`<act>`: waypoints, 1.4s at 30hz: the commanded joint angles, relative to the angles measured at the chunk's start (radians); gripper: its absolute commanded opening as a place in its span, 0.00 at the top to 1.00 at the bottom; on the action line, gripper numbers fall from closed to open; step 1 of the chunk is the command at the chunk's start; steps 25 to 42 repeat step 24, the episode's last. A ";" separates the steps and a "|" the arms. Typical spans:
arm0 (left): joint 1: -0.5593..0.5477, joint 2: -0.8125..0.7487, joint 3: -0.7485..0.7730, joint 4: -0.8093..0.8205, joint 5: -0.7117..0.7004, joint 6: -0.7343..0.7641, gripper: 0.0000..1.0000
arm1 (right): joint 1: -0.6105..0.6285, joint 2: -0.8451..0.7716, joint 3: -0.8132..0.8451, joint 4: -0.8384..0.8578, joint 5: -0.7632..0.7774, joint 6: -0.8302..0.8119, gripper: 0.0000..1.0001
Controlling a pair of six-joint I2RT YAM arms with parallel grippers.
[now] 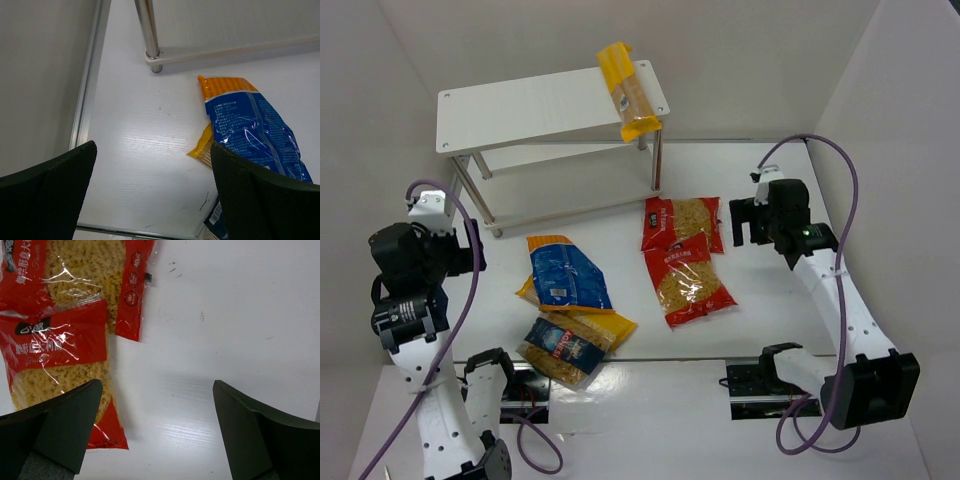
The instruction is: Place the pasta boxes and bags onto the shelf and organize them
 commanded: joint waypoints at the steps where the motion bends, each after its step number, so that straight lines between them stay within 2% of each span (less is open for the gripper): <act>1: 0.004 0.006 -0.026 0.053 0.047 -0.029 0.00 | -0.045 -0.062 -0.027 0.033 -0.040 -0.001 0.00; 18: 0.013 0.007 -0.045 0.062 0.029 -0.038 0.00 | -0.198 -0.102 -0.074 0.074 -0.067 -0.011 0.00; 42: 0.013 -0.002 -0.045 0.062 0.029 -0.038 0.00 | -0.207 -0.102 -0.074 0.074 -0.077 -0.011 0.00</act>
